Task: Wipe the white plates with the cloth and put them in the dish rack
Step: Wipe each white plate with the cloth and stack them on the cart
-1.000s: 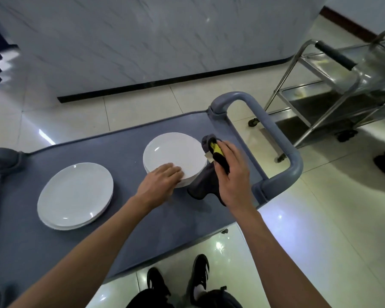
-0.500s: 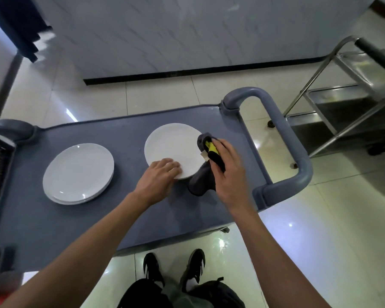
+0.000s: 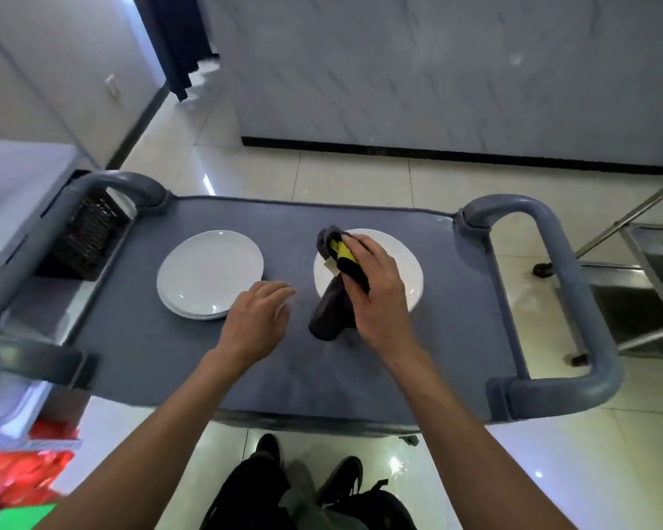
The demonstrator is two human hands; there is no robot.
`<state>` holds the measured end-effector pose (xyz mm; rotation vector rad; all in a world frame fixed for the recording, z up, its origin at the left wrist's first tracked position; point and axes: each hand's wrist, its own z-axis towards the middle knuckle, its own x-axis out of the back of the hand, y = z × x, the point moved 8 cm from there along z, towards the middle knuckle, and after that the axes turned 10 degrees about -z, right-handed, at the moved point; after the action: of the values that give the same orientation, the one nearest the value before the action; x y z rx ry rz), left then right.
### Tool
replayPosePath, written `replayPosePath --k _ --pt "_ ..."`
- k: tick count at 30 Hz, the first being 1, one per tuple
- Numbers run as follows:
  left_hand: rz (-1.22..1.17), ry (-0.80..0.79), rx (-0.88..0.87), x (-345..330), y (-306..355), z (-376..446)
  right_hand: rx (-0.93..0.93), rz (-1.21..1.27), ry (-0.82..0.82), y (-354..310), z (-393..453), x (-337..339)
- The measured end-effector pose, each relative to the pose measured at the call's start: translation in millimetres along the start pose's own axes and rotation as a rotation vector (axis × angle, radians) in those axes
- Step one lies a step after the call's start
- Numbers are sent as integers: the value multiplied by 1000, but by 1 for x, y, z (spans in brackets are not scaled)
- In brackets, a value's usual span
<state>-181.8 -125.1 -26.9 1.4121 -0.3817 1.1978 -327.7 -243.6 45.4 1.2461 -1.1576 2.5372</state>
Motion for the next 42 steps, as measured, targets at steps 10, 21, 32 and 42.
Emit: replayPosePath --k 10,21,32,42 --pt "-96 234 391 80 -139 -46 155 98 -182 -87 51 -107" --pt "-155 195 486 117 -237 -38 133 77 -264 -141 102 -229" --pt "-216 91 484 102 -261 -16 46 -138 -269 -109 96 -269" --pt "-180 79 467 89 -260 -14 278 -322 -347 -95 27 -276"
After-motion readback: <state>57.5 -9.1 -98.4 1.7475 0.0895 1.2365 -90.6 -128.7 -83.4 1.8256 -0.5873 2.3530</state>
